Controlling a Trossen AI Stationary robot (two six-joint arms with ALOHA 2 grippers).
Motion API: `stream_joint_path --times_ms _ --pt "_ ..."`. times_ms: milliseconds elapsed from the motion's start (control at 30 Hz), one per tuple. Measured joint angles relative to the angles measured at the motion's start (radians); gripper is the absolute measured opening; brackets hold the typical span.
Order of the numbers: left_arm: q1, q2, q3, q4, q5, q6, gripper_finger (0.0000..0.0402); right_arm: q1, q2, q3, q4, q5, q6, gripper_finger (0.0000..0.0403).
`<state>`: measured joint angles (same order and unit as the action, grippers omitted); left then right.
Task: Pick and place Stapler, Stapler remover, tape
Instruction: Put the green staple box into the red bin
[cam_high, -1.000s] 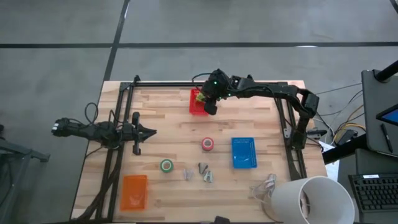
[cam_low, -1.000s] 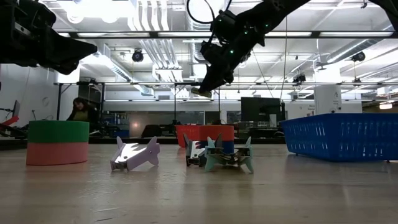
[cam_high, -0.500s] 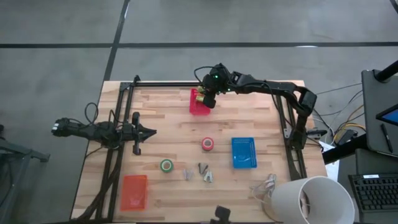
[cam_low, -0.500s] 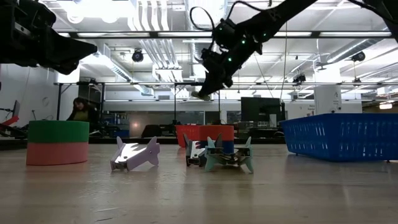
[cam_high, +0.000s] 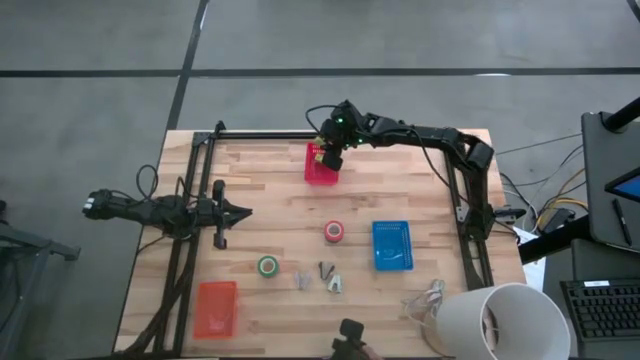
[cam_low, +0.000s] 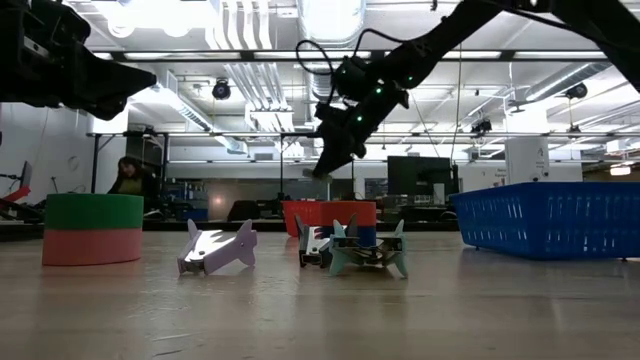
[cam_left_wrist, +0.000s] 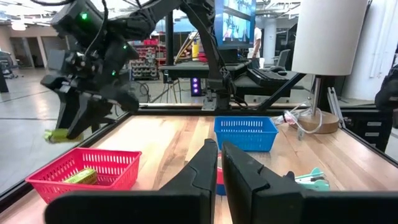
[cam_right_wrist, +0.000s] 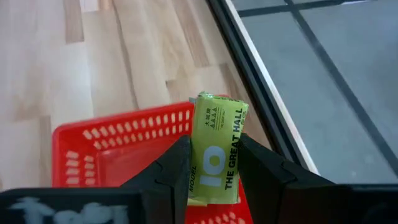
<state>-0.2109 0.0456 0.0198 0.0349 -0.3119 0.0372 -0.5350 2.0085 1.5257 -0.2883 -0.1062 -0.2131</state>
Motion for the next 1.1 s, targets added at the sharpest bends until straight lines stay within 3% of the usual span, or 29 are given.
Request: stream_joint_path --times_ms 300,1100 --pt "0.0 0.002 0.0 0.0 0.0 0.0 0.0026 -0.001 0.085 0.075 -0.106 0.0 -0.009 0.0115" --pt "0.0 0.002 0.0 -0.001 0.0 0.0 0.0026 -0.005 0.143 0.077 -0.104 -0.003 -0.056 0.0126"
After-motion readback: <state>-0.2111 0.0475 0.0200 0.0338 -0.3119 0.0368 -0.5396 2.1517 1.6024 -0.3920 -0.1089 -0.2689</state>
